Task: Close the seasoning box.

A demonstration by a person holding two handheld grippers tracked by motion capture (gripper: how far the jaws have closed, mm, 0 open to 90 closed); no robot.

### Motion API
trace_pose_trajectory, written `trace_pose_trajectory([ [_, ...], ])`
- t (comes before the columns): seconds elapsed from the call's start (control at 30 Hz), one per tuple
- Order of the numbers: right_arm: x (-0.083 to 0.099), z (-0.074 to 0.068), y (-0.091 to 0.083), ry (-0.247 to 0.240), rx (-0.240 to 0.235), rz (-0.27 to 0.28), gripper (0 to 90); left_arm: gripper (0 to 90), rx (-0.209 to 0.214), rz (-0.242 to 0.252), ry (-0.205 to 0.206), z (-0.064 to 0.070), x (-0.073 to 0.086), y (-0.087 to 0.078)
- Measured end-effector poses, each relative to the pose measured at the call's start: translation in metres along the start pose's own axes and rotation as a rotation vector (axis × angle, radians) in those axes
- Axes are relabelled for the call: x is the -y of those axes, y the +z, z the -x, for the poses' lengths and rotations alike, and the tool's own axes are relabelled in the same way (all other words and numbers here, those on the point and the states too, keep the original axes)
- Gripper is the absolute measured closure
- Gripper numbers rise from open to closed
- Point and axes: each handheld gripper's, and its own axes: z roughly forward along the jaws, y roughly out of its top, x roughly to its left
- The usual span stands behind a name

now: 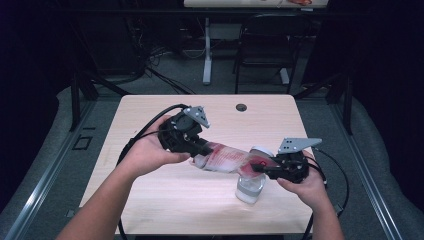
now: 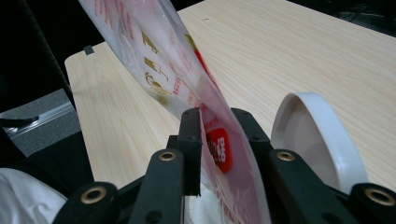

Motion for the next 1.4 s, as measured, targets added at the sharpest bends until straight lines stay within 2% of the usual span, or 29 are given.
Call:
trace_pose_trajectory([
  [0.47,0.0022,0.0026,-0.0029,0.001,-0.007,-0.009,86.5,78.5,0.010,0.001,0.003,0.0008,-0.0018,0.0019],
  [0.87,0.0004,0.0008,-0.0068,0.008,-0.040,-0.009,87.6,78.8,0.019,0.008,0.002,0.0038,-0.0008,-0.0015],
  [1.03,0.0001,0.0002,-0.0063,0.009,-0.055,-0.032,87.7,78.8,0.026,0.005,-0.014,0.0034,0.0012,-0.0003],
  [1.3,0.0012,0.0022,-0.0054,0.023,-0.053,-0.020,87.5,78.7,0.025,0.005,-0.019,0.0013,0.0000,0.0007],
  [1.4,0.0012,0.0024,-0.0046,0.022,-0.039,-0.025,87.3,78.2,0.029,0.007,-0.020,0.0005,-0.0008,0.0013],
])
